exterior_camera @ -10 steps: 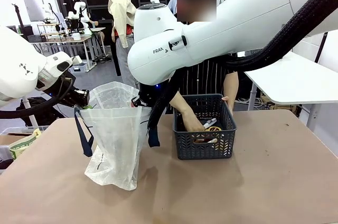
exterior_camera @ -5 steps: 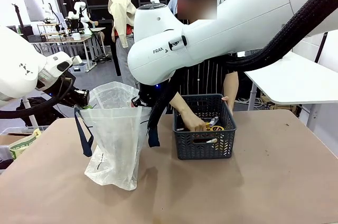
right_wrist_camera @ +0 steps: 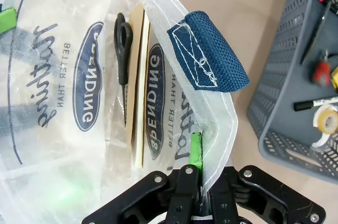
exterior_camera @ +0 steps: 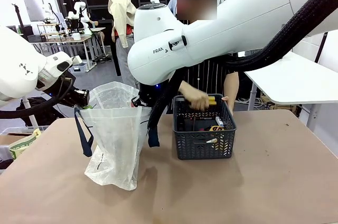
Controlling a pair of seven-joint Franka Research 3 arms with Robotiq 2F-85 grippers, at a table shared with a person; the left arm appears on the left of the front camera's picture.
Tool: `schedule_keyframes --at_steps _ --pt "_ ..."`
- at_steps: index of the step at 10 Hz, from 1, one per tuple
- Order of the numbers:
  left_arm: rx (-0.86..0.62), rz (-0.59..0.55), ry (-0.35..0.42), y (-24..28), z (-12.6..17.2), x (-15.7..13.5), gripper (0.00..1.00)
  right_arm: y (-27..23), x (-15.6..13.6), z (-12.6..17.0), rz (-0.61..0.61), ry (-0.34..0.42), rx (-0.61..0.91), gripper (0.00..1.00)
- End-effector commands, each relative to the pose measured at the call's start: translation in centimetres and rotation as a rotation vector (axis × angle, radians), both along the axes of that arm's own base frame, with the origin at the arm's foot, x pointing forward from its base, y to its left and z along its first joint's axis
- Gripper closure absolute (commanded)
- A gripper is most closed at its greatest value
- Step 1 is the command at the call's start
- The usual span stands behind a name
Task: Transfer purchased items from the store into the shopping bag.
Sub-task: Move the Reusable shopping bag to the right side of the table.
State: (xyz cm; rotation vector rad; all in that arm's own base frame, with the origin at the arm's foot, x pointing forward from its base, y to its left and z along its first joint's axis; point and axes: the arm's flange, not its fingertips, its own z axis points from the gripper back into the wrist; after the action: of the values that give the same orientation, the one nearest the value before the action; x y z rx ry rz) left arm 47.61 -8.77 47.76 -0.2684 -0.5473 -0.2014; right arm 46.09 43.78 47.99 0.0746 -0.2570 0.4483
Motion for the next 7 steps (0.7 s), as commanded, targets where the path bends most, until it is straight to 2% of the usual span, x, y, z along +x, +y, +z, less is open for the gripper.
schedule_keyframes --at_steps 1,7 --pt "0.004 -0.002 -0.007 0.26 0.09 0.14 1.00 -0.07 -0.16 -0.10 -0.017 -0.001 0.003 1.00" --pt "0.004 -0.002 -0.007 0.26 0.09 0.14 1.00 -0.07 -0.16 -0.10 -0.017 -0.001 0.003 1.00"
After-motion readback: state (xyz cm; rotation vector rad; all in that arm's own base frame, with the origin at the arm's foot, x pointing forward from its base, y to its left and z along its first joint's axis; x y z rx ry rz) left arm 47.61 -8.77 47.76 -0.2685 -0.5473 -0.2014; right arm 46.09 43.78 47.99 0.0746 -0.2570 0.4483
